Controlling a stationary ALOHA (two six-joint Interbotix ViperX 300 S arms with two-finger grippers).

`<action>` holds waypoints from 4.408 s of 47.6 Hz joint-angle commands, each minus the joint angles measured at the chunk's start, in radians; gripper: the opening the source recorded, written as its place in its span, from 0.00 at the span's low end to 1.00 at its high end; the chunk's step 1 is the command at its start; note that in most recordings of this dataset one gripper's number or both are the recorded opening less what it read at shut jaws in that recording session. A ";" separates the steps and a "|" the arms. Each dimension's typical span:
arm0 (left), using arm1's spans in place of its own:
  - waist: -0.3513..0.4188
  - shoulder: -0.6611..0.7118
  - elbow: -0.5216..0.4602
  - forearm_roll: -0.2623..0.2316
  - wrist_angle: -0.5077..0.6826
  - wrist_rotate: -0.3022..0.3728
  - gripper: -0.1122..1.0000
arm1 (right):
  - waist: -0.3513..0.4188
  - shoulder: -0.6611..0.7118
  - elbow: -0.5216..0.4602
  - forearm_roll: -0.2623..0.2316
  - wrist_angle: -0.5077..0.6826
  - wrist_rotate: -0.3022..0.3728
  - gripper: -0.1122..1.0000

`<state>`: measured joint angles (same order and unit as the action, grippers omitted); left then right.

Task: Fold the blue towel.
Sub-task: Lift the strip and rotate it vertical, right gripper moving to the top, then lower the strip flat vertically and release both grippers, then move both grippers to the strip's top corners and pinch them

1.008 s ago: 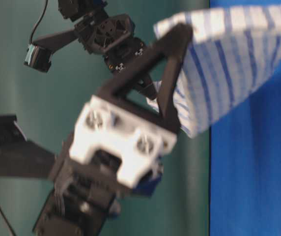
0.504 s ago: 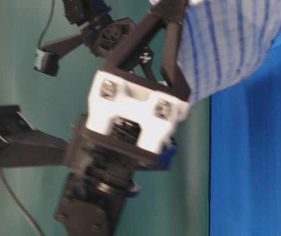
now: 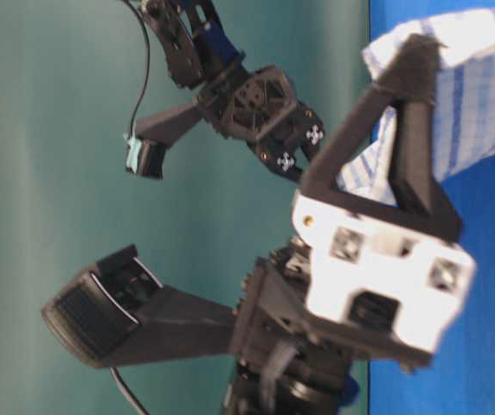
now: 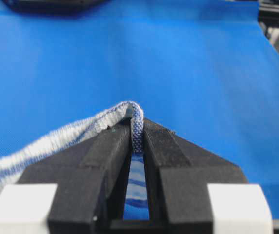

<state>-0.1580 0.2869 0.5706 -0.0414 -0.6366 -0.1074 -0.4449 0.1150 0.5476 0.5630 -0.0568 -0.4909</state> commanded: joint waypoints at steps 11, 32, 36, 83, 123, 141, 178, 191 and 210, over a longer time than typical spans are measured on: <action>-0.005 -0.049 0.054 -0.012 0.012 -0.066 0.14 | 0.025 0.071 -0.112 -0.015 0.031 -0.002 0.32; -0.006 -0.100 0.173 -0.012 0.044 -0.186 0.15 | 0.046 0.163 -0.190 -0.011 0.032 0.005 0.32; -0.006 -0.101 0.179 -0.012 0.052 -0.204 0.15 | 0.051 0.172 -0.192 -0.011 0.032 0.005 0.32; 0.080 -0.549 0.337 -0.003 0.397 -0.225 0.89 | 0.064 -0.192 0.051 -0.040 0.021 0.003 0.93; 0.479 -0.365 0.202 0.000 0.407 0.064 0.89 | 0.006 -0.163 0.114 -0.040 -0.044 0.006 0.93; 0.609 -0.186 0.133 0.000 0.331 0.101 0.89 | -0.041 -0.012 0.091 -0.040 -0.126 0.005 0.93; 0.669 0.034 0.100 -0.002 0.229 0.101 0.88 | -0.052 0.161 0.048 -0.031 -0.158 0.017 0.93; 0.667 0.034 0.100 -0.002 0.232 0.101 0.70 | -0.043 0.172 0.048 -0.028 -0.163 0.018 0.89; 0.644 0.034 0.094 0.002 0.235 0.144 0.12 | -0.037 0.172 0.049 -0.028 -0.150 0.015 0.37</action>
<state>0.4924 0.3344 0.6811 -0.0414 -0.4004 0.0337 -0.4771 0.2976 0.6075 0.5338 -0.2071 -0.4740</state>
